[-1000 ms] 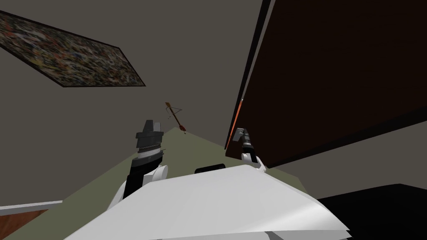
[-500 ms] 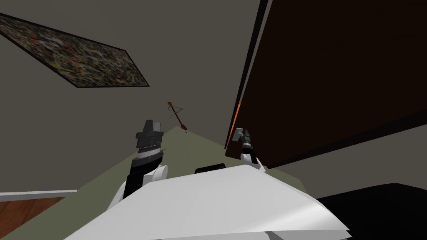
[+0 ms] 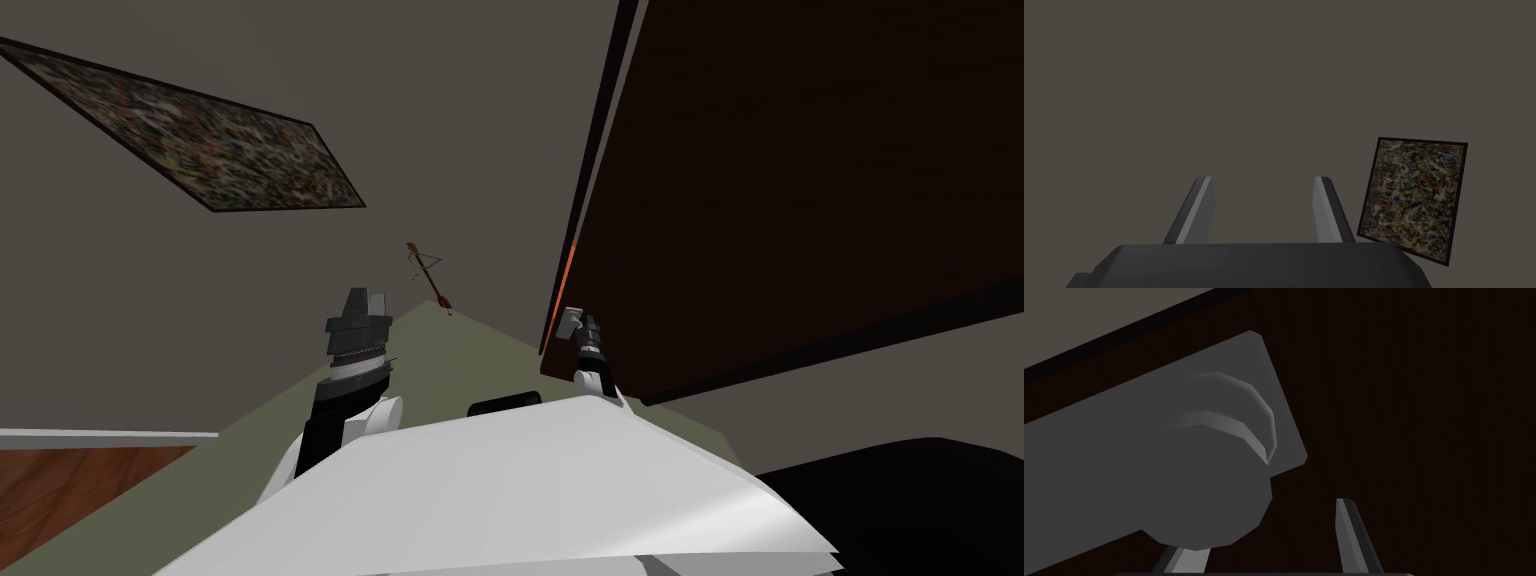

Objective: Pull the door open

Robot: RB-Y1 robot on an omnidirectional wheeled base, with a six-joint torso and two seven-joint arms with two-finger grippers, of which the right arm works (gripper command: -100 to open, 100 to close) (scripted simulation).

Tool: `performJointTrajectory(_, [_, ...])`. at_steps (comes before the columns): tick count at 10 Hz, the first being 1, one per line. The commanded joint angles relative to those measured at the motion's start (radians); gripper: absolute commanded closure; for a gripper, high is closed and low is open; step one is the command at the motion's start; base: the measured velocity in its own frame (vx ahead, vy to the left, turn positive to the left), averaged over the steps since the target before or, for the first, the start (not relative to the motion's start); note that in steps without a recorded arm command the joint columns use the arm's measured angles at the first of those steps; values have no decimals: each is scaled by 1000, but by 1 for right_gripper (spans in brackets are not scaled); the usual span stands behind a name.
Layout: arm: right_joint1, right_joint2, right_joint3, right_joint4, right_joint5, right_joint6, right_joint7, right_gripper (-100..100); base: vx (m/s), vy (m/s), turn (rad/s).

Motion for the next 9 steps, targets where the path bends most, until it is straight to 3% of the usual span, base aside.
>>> performJointTrajectory(1, [-30, 3, 21, -17, -15, -9, -11, 100, -24, -7, 27])
performJointTrajectory(5, [-30, 3, 21, -17, -15, -9, -11, 100, 3, 7, -11])
performJointTrajectory(6, [-21, 0, 43, -26, -69, -14, -47, 100, -30, -38, 57])
performJointTrajectory(7, [-21, 0, 43, -26, -76, -14, -47, 100, -38, -28, 76])
performJointTrajectory(8, [-13, -2, 65, -35, -122, -19, -83, 100, -48, -35, 127])
performJointTrajectory(9, [-13, -2, 65, -35, -136, -19, -83, 100, -51, -41, 37])
